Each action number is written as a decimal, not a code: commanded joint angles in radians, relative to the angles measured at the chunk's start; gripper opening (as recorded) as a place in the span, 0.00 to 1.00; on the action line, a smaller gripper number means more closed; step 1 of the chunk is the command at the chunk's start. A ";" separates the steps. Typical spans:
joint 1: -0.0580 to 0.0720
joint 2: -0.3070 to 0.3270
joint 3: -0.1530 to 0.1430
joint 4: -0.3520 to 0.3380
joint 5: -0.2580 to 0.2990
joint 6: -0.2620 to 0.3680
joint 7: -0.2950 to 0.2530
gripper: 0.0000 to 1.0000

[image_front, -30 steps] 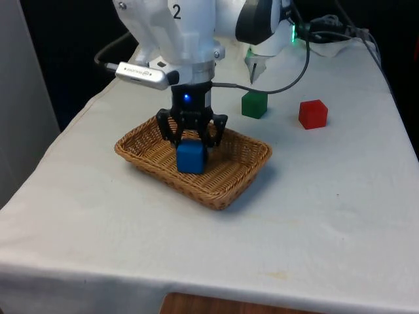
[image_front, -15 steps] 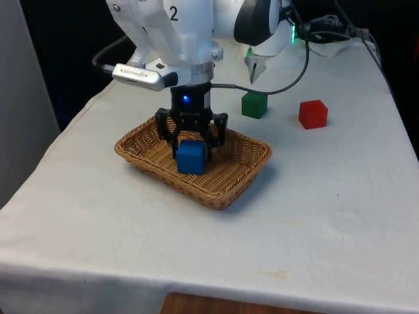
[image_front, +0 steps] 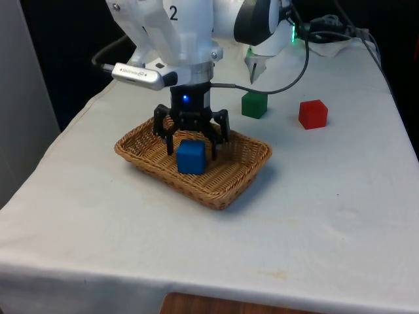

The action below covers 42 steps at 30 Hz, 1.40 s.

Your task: Pick up the blue cube and place it into the basket.

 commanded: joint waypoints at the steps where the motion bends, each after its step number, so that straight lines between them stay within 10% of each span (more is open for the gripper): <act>1: 0.000 -0.003 -0.001 0.002 0.000 -0.001 0.000 1.00; 42: 0.001 -0.236 -0.035 0.022 0.006 -0.197 0.001 1.00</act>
